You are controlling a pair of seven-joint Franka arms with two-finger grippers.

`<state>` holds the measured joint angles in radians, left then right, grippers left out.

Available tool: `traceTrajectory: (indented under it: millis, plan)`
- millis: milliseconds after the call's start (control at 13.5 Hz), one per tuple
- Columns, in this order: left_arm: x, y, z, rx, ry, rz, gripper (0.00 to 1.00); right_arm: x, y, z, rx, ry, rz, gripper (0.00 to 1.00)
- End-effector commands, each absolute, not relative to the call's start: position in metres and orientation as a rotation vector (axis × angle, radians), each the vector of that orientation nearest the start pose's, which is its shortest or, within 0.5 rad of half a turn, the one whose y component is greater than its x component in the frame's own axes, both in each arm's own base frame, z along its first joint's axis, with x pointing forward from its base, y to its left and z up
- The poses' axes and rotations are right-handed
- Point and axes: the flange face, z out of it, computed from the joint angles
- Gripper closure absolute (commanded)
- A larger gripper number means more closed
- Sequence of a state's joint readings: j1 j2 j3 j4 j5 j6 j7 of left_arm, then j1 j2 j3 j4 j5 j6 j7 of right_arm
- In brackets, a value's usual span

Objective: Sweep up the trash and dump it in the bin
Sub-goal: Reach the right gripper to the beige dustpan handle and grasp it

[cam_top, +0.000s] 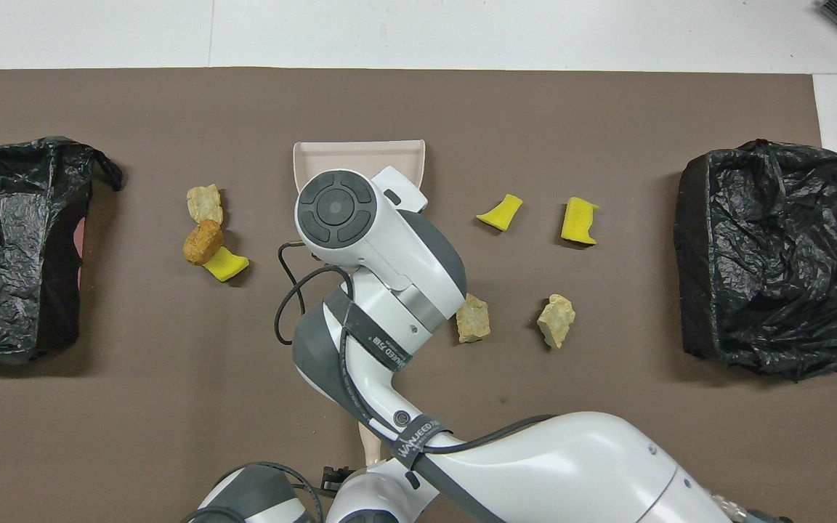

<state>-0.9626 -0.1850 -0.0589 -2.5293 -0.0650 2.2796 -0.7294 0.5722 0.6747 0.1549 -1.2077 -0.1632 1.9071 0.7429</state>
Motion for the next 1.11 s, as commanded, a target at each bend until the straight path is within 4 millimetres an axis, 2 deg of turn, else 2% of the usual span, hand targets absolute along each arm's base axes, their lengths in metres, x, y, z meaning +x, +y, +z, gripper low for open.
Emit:
traceTrajectory:
  millis: [0,74,148,221,369,443,664,812,960,1034]
  plan:
    - [0.221,-0.367,0.334,-3.117,0.354,0.104,0.18,0.586,0.48,0.364,-3.18,0.034,-0.148,0.08]
    - [0.221,-0.367,0.335,-3.116,0.354,0.106,0.49,0.588,0.48,0.362,-3.191,0.036,-0.169,0.1]
    - [0.222,-0.366,0.334,-3.113,0.351,0.111,0.97,0.59,0.48,0.363,-3.19,0.039,-0.181,0.12]
    - [0.222,-0.366,0.335,-3.109,0.351,0.115,1.0,0.59,0.481,0.363,-3.183,0.037,-0.188,0.14]
    - [0.222,-0.365,0.334,-3.095,0.347,0.133,1.0,0.59,0.485,0.36,-3.161,0.027,-0.21,0.24]
    - [0.223,-0.362,0.336,-3.083,0.347,0.149,1.0,0.59,0.486,0.353,-3.166,0.025,-0.203,0.32]
    - [0.228,-0.356,0.341,-3.059,0.336,0.188,1.0,0.592,0.484,0.35,-3.169,0.015,-0.204,0.58]
    - [0.234,-0.347,0.345,-3.042,0.308,0.221,1.0,0.592,0.486,0.35,-3.159,0.01,-0.213,0.63]
    - [0.236,-0.337,0.35,-3.01,0.285,0.268,1.0,0.593,0.485,0.351,-3.158,0.008,-0.214,0.95]
    - [0.236,-0.334,0.351,-2.995,0.282,0.285,1.0,0.594,0.483,0.353,-3.154,0.012,-0.217,1.0]
